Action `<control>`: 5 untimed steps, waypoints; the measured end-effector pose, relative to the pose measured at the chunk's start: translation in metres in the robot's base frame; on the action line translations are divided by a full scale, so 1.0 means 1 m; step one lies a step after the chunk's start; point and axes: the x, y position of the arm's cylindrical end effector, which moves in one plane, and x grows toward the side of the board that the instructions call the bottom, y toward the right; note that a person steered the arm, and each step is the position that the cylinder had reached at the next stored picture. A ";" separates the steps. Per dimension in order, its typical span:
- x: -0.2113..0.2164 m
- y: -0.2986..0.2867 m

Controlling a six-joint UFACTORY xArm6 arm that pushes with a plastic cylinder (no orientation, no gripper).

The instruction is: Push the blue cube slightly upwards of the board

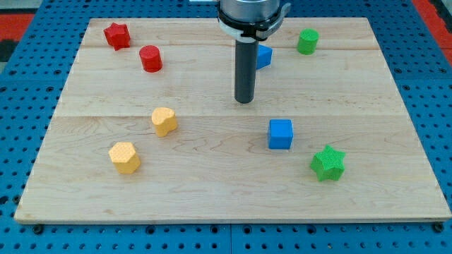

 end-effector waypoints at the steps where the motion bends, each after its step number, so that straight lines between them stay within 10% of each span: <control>1: -0.001 -0.005; 5: 0.002 -0.005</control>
